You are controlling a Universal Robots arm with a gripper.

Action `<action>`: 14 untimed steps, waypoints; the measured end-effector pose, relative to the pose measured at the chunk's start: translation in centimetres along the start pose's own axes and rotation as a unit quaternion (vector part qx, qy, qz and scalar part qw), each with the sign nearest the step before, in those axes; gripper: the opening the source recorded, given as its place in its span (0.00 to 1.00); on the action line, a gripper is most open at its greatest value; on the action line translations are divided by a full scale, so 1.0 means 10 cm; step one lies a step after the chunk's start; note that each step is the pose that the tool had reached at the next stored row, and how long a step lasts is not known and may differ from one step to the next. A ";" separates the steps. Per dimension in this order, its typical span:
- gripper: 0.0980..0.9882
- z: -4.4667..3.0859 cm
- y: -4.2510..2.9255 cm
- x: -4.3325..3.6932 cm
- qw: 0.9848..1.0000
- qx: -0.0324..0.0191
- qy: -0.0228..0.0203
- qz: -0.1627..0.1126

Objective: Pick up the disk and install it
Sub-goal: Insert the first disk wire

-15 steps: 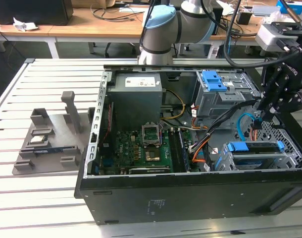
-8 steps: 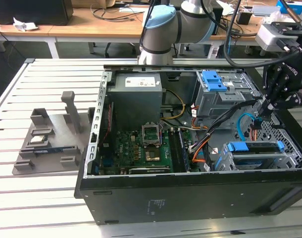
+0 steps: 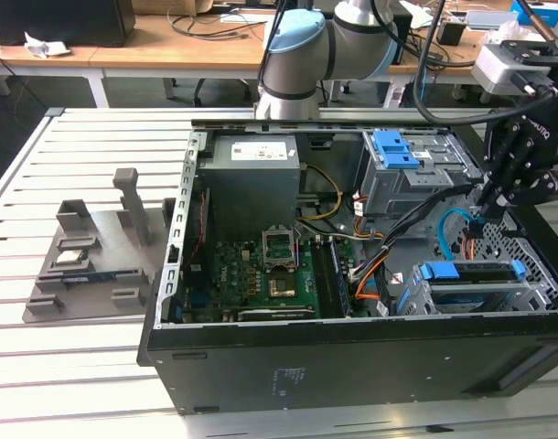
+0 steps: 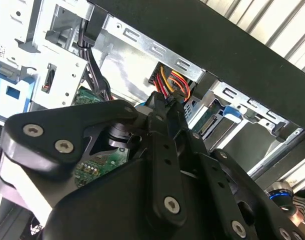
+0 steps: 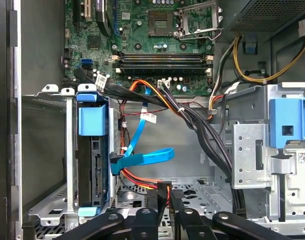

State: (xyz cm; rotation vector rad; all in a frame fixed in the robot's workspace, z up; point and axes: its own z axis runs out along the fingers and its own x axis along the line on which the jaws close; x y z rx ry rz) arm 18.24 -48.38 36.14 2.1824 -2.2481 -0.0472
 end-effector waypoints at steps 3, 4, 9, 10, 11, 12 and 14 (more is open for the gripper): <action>0.16 0.002 -0.004 -0.001 1.000 0.000 0.024 0.001; 0.16 0.004 -0.006 -0.001 0.999 0.001 0.034 0.001; 0.16 0.011 -0.008 -0.001 0.999 0.001 0.050 0.001; 0.16 0.011 -0.007 -0.001 0.999 0.001 0.050 0.001; 0.16 0.012 -0.007 -0.001 0.999 0.001 0.050 0.001; 0.16 0.012 -0.007 -0.001 0.999 0.001 0.050 0.001; 0.07 0.011 -0.007 -0.001 0.999 0.001 0.050 0.001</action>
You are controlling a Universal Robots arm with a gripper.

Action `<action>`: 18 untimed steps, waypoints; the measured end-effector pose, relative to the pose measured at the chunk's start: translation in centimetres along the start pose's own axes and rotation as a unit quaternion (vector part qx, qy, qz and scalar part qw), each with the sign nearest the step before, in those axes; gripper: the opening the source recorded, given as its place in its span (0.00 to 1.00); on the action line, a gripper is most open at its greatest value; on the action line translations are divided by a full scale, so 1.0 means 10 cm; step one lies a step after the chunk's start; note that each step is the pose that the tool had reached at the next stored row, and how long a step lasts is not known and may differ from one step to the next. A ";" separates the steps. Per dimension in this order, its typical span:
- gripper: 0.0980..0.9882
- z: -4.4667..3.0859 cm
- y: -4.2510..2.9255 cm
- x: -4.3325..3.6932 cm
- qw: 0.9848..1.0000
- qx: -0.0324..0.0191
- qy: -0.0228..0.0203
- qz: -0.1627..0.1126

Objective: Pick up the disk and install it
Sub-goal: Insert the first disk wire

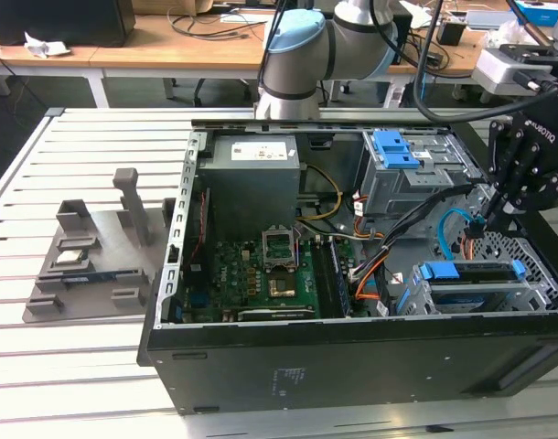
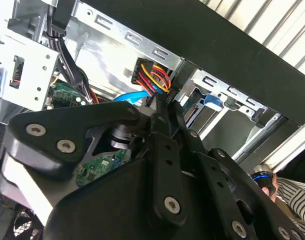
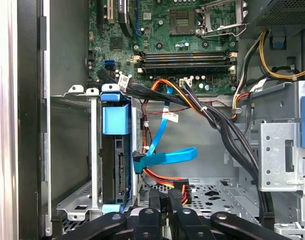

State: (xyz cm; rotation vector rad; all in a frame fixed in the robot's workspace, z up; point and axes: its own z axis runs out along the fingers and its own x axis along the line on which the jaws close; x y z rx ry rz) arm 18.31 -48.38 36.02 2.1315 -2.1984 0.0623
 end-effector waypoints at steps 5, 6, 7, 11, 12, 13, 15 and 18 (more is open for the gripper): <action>0.07 0.000 0.000 0.000 1.000 0.000 0.000 0.000; 0.07 0.002 0.022 -0.001 1.000 0.000 0.000 0.000; 0.07 0.003 0.056 0.001 1.000 0.000 0.000 0.000; 0.07 0.010 0.087 0.086 1.000 0.000 0.000 0.000; 0.07 0.013 0.086 0.120 1.000 0.000 0.000 0.000; 0.07 0.021 0.086 0.187 1.000 0.000 -0.001 0.000; 0.07 0.029 0.085 0.254 1.000 0.000 -0.011 0.000; 0.07 0.044 0.088 0.392 1.000 -0.001 -0.028 -0.001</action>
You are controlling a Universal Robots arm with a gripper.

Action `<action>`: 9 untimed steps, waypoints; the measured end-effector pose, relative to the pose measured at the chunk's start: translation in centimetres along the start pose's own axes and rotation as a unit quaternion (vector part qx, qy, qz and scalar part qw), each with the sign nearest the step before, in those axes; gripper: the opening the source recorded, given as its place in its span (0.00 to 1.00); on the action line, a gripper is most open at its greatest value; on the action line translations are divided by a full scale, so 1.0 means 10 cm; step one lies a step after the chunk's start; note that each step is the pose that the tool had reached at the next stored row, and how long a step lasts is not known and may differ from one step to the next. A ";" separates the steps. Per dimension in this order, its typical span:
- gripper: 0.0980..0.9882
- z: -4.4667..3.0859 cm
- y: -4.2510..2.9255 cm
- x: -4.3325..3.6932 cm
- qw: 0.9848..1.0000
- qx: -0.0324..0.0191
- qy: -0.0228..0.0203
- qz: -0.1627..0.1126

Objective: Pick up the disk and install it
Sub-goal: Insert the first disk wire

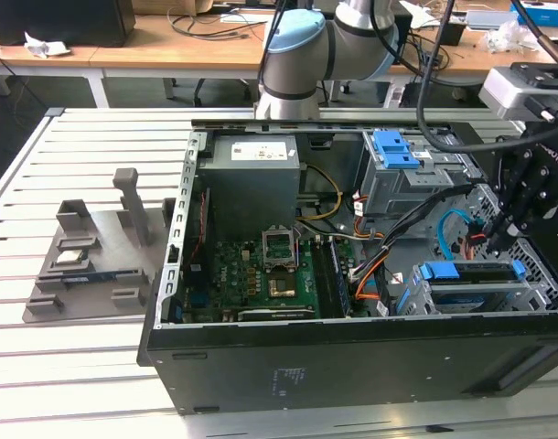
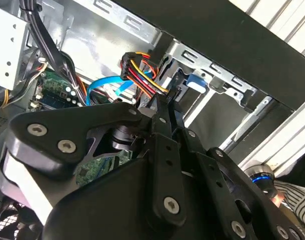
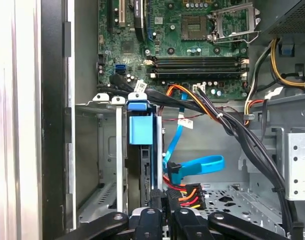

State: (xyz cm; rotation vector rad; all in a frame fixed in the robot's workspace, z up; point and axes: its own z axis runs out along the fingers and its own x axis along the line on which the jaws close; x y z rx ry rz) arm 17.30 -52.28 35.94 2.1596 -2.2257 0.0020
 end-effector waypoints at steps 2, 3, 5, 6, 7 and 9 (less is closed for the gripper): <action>0.07 0.006 0.009 0.035 1.000 0.000 -0.004 0.000; 0.07 0.011 0.010 0.042 1.000 0.000 -0.004 0.000; 0.07 0.048 0.012 0.083 1.000 0.000 -0.004 0.000; 0.07 0.052 0.013 0.096 1.000 0.000 -0.004 0.000; 0.07 0.059 0.013 0.118 1.000 0.000 -0.005 0.000; 0.07 0.068 0.016 0.140 1.000 0.000 -0.005 0.000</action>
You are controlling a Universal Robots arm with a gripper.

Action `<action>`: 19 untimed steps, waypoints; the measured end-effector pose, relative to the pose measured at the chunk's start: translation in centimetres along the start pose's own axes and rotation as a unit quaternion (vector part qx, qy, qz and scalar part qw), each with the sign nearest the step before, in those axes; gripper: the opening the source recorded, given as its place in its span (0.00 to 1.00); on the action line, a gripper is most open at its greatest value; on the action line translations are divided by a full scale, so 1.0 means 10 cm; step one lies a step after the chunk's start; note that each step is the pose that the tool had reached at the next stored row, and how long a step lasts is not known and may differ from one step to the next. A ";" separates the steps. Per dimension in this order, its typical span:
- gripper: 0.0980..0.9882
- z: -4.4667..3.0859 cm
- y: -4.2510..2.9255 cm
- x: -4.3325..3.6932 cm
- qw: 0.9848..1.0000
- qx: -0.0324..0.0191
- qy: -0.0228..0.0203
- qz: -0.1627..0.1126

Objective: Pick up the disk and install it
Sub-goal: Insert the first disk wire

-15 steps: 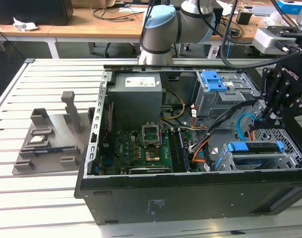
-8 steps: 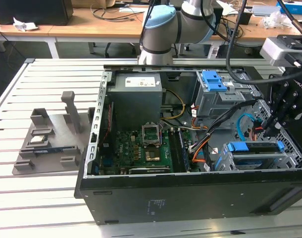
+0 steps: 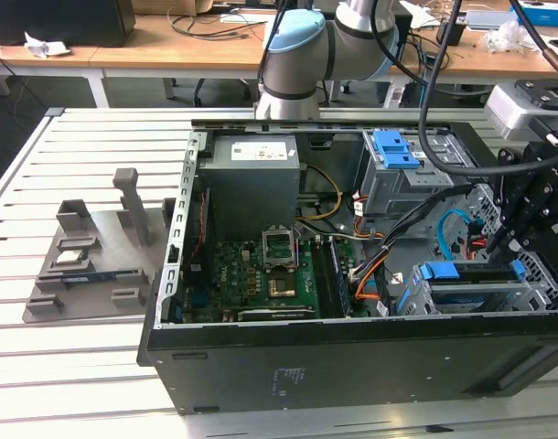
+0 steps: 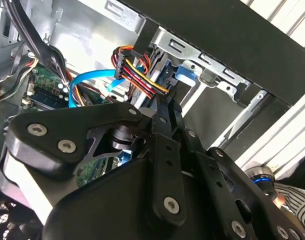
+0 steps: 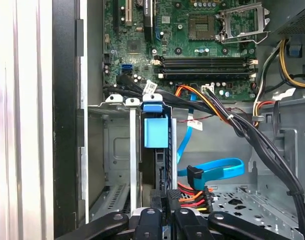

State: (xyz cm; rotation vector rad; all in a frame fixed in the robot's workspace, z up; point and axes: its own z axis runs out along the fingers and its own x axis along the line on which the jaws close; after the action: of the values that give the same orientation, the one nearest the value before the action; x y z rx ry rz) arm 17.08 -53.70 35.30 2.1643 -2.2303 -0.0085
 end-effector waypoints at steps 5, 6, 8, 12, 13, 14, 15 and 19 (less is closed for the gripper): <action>0.07 0.040 0.007 -0.002 1.000 0.000 0.000 0.000; 0.07 0.047 0.009 -0.012 1.000 0.000 0.000 0.000; 0.07 0.057 0.016 -0.020 1.000 0.000 0.000 0.000; 0.07 0.069 0.028 -0.021 1.000 0.000 0.000 0.000; 0.07 0.071 0.030 -0.021 1.000 0.000 0.000 0.000; 0.07 0.073 0.031 -0.021 1.000 0.000 0.000 0.000; 0.07 0.078 0.033 -0.021 1.000 0.000 0.000 0.000; 0.07 0.086 0.033 -0.021 1.000 0.000 -0.001 0.000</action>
State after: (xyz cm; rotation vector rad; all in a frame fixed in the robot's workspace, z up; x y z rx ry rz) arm 16.73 -53.50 34.45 2.1650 -2.2310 -0.0101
